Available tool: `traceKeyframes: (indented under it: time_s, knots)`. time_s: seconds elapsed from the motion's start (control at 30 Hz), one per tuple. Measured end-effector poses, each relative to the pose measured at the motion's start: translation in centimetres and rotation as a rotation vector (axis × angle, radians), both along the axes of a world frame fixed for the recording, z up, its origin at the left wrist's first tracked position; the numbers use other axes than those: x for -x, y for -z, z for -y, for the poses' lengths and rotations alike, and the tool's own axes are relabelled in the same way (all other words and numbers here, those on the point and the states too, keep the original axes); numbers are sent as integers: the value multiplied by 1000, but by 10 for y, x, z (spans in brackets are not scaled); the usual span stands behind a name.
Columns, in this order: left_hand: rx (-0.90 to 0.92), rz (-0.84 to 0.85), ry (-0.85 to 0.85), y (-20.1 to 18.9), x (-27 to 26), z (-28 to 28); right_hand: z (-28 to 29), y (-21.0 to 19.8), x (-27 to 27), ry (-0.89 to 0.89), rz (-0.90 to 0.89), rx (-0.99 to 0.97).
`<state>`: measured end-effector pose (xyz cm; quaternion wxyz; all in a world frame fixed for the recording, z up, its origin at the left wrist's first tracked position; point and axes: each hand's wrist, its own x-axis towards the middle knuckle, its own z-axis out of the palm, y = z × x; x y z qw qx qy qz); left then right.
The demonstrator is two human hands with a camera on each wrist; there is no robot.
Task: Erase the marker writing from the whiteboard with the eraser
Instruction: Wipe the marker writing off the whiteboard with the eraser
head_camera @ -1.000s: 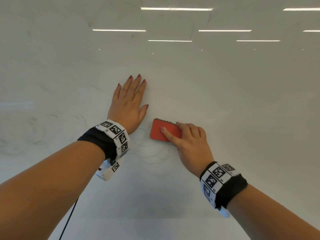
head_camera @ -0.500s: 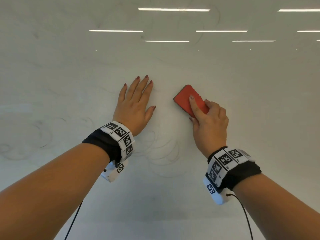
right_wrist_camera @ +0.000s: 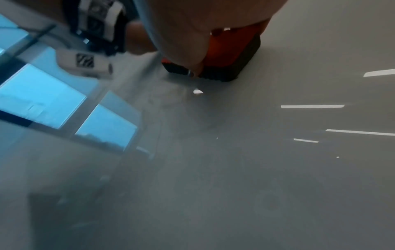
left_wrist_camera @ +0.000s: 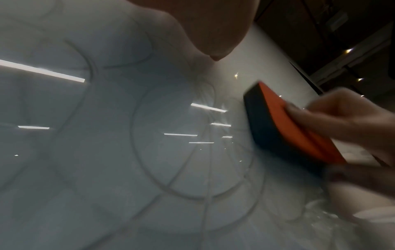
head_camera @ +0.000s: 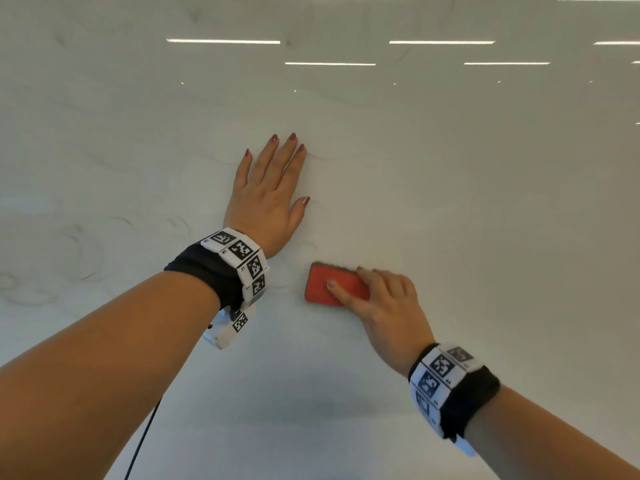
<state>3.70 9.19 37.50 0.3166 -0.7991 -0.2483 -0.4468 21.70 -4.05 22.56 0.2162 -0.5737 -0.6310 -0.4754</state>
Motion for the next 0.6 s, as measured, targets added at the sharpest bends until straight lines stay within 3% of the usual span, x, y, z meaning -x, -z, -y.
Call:
traceKeyframes:
  time_s: [0.13, 0.3, 0.6]
  knots:
    - [5, 2, -10, 0, -1, 0, 13, 39, -12, -5, 149, 218]
    - [1, 14, -8, 1, -3, 1, 18, 29, -31, -40, 276, 226]
    - [-11, 39, 8, 2, -6, -1, 15, -62, -37, 3, -133, -183]
